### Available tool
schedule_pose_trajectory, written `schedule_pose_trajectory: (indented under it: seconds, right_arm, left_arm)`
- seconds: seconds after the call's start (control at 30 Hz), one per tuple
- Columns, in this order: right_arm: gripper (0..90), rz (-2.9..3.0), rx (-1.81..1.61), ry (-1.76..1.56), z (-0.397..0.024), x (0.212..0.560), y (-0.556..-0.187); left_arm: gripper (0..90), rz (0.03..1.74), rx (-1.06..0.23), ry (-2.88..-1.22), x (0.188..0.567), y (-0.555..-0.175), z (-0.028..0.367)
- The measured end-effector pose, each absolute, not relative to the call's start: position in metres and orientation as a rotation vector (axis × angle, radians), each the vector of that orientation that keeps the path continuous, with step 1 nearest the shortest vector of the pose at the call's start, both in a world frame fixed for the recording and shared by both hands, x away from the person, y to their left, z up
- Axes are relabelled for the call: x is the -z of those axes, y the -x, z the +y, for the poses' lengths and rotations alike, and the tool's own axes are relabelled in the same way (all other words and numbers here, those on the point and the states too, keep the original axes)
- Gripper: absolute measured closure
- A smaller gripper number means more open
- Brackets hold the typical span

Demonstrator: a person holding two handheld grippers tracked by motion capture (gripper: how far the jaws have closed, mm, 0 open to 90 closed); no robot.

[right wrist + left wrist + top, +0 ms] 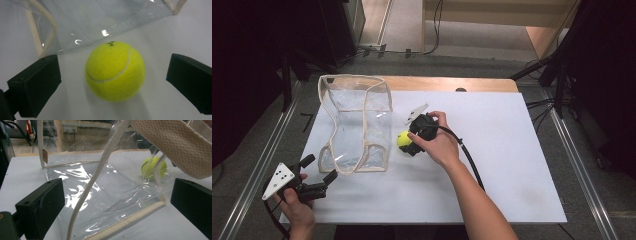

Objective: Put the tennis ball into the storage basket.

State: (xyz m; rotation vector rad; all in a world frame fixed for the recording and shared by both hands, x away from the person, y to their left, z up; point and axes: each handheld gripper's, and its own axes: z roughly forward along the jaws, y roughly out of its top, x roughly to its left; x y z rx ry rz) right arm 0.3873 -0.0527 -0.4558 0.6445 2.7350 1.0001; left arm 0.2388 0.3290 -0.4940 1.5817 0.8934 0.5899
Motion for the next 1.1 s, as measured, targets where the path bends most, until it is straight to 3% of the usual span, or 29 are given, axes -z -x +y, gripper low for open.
schedule_pose_trajectory:
  seconds: [1.1]
  right_arm:
    - [0.0, 2.84, -0.82, -0.707, -0.03, 0.48, -0.403]
  left_arm:
    - [0.0, 0.895, -0.59, -1.582, 0.494, -0.239, 0.33]
